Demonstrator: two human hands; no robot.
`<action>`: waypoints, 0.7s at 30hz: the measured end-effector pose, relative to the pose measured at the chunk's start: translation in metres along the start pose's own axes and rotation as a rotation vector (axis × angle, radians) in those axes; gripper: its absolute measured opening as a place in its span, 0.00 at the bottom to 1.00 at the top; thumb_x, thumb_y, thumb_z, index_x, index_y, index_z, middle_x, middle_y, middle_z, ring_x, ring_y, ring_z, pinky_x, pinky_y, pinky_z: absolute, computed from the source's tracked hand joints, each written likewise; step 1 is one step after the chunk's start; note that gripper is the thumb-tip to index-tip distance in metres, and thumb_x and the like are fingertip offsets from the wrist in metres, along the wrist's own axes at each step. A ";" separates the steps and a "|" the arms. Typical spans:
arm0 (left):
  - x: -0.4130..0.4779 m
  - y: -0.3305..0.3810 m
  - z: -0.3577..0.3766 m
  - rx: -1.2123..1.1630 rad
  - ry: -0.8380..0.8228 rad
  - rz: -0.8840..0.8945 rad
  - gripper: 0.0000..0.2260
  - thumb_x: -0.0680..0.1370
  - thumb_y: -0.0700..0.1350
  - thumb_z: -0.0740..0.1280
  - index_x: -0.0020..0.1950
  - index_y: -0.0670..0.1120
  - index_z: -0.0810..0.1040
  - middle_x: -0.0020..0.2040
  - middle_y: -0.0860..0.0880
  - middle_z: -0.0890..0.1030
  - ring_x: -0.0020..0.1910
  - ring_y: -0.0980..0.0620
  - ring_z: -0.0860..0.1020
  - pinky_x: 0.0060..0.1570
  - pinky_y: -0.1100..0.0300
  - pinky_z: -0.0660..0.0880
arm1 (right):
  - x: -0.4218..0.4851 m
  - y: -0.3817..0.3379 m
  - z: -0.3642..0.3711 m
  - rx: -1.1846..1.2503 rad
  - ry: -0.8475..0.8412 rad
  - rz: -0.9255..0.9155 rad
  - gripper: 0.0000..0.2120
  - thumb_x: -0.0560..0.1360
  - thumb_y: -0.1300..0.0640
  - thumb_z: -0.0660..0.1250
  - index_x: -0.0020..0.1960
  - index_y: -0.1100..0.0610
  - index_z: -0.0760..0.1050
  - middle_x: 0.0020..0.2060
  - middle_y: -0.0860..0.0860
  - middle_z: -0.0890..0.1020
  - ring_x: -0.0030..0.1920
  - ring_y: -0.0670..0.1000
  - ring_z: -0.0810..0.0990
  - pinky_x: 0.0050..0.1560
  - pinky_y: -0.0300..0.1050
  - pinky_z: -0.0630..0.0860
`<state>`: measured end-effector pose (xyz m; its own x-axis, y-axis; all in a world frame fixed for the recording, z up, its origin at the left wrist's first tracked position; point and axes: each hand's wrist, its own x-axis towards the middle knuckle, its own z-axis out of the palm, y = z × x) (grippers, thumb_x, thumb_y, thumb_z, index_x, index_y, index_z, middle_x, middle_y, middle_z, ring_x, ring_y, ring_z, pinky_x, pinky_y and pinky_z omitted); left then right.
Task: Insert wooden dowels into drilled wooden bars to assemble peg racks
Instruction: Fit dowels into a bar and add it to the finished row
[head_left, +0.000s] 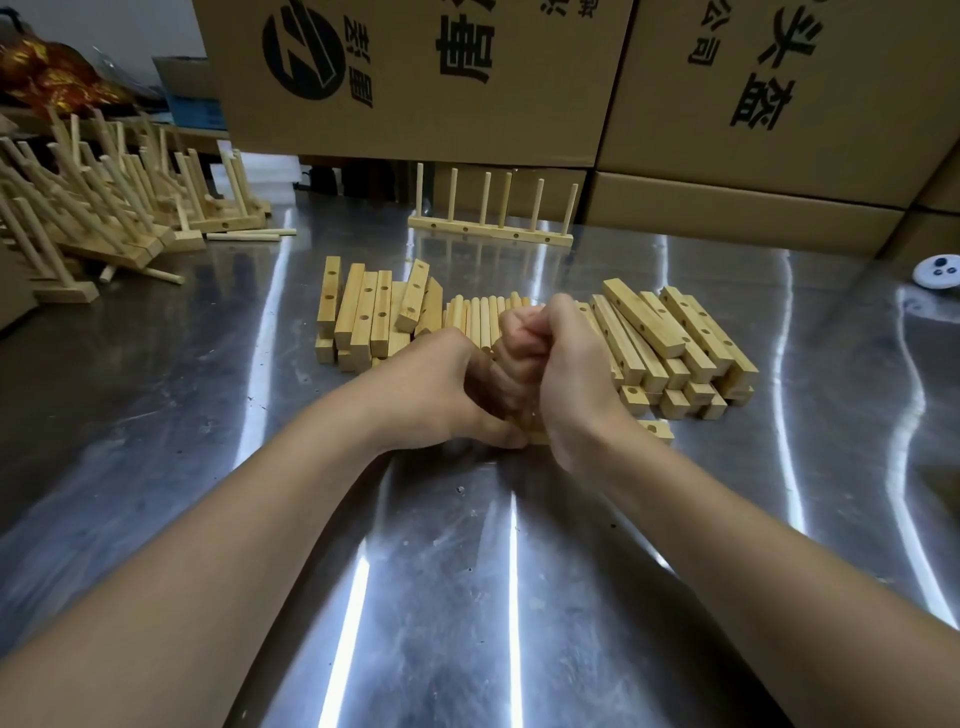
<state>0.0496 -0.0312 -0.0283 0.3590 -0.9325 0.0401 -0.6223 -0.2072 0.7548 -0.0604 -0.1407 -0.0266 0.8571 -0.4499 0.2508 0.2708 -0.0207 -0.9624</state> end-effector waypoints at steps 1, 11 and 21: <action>0.000 0.000 0.000 -0.002 -0.002 -0.002 0.07 0.71 0.49 0.84 0.44 0.50 0.89 0.41 0.52 0.88 0.42 0.52 0.86 0.50 0.47 0.83 | 0.001 0.001 0.003 -0.021 -0.007 -0.018 0.16 0.76 0.55 0.51 0.29 0.51 0.57 0.25 0.49 0.56 0.26 0.49 0.54 0.28 0.39 0.55; 0.001 -0.006 0.002 -0.052 0.001 0.017 0.06 0.71 0.48 0.84 0.43 0.54 0.89 0.41 0.54 0.88 0.41 0.55 0.86 0.48 0.53 0.83 | 0.001 0.005 0.005 0.021 0.024 -0.047 0.14 0.74 0.54 0.52 0.29 0.52 0.56 0.25 0.50 0.56 0.25 0.49 0.53 0.28 0.38 0.52; 0.001 -0.008 0.003 -0.048 -0.008 0.027 0.05 0.71 0.49 0.83 0.44 0.55 0.90 0.41 0.54 0.88 0.40 0.54 0.85 0.47 0.52 0.83 | 0.000 0.006 0.006 -0.021 0.060 -0.078 0.16 0.74 0.53 0.51 0.28 0.50 0.56 0.24 0.49 0.57 0.26 0.49 0.53 0.29 0.40 0.53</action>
<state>0.0533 -0.0314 -0.0364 0.3366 -0.9400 0.0561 -0.5980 -0.1674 0.7838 -0.0559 -0.1360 -0.0321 0.8060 -0.4984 0.3192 0.3262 -0.0759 -0.9422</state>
